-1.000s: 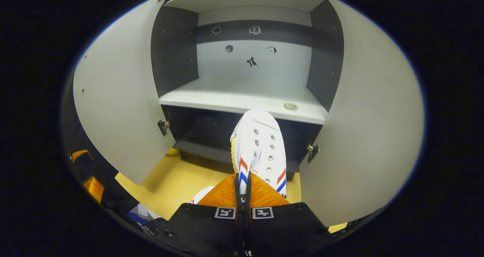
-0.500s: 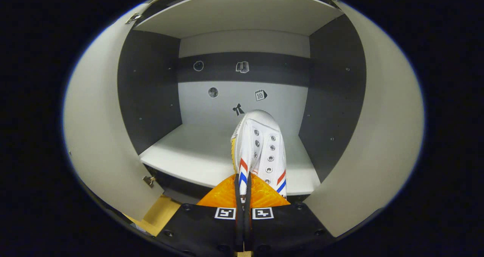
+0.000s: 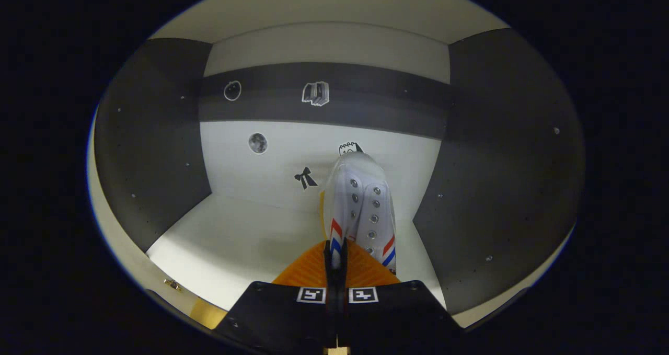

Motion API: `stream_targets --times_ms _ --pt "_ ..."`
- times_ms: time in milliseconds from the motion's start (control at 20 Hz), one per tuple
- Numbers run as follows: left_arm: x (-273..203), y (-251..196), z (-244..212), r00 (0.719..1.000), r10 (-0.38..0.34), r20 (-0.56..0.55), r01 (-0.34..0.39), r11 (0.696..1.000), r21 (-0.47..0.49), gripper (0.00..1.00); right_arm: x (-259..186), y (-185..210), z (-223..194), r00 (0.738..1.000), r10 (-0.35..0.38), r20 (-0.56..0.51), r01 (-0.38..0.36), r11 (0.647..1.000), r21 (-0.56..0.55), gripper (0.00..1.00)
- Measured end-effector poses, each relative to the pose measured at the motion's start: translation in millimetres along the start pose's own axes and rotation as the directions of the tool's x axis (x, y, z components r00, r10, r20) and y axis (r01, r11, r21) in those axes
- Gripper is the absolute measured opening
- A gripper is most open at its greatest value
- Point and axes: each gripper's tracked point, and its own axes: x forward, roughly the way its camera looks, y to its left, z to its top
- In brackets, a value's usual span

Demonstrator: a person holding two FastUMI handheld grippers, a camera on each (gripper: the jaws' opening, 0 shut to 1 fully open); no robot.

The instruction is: Grab one shoe with the right hand and put it into the shoe cabinet, grab the other shoe with the left hand and put it into the shoe cabinet; then close the right door with the right hand and the left door with the left hand.

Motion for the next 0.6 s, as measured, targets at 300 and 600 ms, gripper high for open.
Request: stream_targets --times_ms 300,600 --pt "2.7 18.7 10.4 0.997 0.078 0.026 -0.077 0.997 -0.020 0.97 36.1 8.7 -20.4 0.993 0.000 -0.114 0.008 0.998 0.066 0.00" --pt "-2.9 30.6 10.0 0.994 0.107 0.031 -0.105 0.992 -0.076 0.94 48.0 9.7 -27.3 0.984 -0.009 -0.177 0.032 0.991 0.128 0.03"
